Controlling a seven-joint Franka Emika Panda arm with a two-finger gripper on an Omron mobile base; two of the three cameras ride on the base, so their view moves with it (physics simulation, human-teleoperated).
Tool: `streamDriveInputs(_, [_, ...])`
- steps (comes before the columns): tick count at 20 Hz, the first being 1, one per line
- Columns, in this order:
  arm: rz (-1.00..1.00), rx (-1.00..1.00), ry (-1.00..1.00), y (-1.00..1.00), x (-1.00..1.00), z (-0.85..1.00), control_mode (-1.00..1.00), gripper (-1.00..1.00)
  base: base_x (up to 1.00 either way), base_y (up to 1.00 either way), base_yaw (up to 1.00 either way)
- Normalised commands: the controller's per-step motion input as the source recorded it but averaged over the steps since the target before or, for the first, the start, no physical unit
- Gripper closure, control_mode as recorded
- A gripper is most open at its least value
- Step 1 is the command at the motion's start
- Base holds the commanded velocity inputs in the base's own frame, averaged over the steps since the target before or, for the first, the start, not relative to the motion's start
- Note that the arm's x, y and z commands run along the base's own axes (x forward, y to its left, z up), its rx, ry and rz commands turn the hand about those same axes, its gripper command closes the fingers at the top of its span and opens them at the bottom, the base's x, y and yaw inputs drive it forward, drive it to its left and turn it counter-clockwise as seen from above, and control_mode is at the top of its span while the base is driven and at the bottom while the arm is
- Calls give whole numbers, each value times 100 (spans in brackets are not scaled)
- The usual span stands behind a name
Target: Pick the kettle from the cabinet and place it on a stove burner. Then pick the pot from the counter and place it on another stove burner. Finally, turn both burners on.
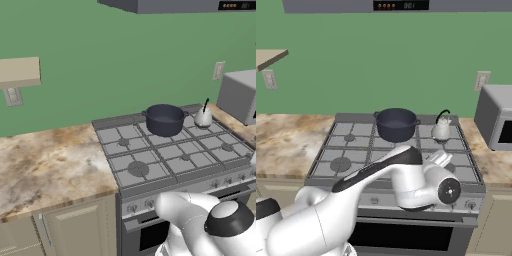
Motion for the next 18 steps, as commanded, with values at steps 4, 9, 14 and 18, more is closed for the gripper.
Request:
streamDriveInputs(4, [0,8,0,-1,-20,-22,-100,-100,0,0,0])
streamDriveInputs(9, [-2,7,0,-1,-20,-20,-100,-100,0,0,0])
streamDriveInputs(14, [-1,8,0,0,-11,-21,-100,-100,0,0,0])
streamDriveInputs(18, [0,8,0,0,-9,-19,-100,-100,0,0,0])
